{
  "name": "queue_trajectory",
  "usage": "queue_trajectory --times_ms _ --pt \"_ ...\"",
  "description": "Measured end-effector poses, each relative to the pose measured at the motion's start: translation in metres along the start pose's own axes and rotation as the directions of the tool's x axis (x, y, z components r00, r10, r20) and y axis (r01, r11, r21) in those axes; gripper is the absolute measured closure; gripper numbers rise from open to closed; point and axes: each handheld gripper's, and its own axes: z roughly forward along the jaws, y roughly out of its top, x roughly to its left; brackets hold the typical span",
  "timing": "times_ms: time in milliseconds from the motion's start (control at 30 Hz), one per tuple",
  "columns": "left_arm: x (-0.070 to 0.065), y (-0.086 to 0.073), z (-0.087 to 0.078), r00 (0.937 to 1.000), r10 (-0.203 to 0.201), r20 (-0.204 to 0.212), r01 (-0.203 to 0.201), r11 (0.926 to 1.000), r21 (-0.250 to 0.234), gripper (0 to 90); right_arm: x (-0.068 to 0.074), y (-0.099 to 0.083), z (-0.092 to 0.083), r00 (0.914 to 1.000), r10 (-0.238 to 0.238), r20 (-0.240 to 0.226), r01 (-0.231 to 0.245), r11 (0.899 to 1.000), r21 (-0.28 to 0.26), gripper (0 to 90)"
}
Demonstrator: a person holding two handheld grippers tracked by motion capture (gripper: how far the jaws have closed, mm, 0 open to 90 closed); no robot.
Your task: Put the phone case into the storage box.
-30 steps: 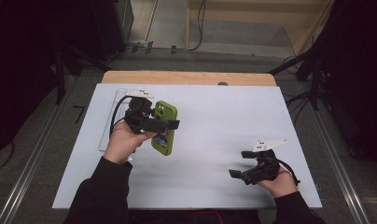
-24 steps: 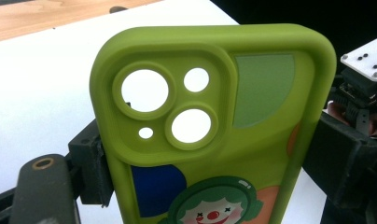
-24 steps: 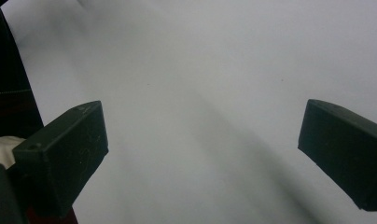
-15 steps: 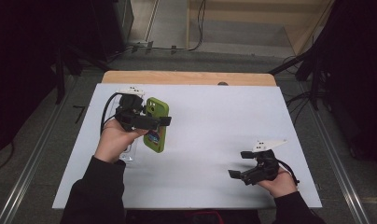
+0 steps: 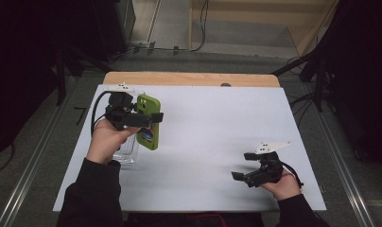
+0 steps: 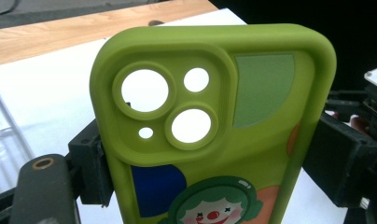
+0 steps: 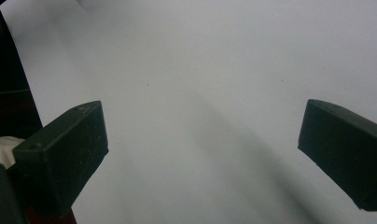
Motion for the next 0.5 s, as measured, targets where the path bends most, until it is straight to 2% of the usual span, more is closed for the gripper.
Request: queue_trajectory --times_ms 333,400,500 --pt "0.009 0.0 -0.011 0.9986 -0.03 -0.044 0.029 0.9993 -0.025 17.0 -0.001 -0.001 0.001 1.0 0.004 0.004 -0.004 1.0 0.014 0.2" --pt "0.01 0.0 -0.013 0.9975 -0.033 -0.063 0.031 0.9991 -0.029 17.0 -0.001 -0.001 0.001 1.0 0.002 0.005 -0.002 1.0 0.014 0.2" --pt "0.012 -0.001 -0.015 0.9968 -0.041 -0.068 0.038 0.9983 -0.043 17.1 -0.001 -0.001 0.001 1.0 0.0 0.008 0.0 1.0 0.014 0.2"
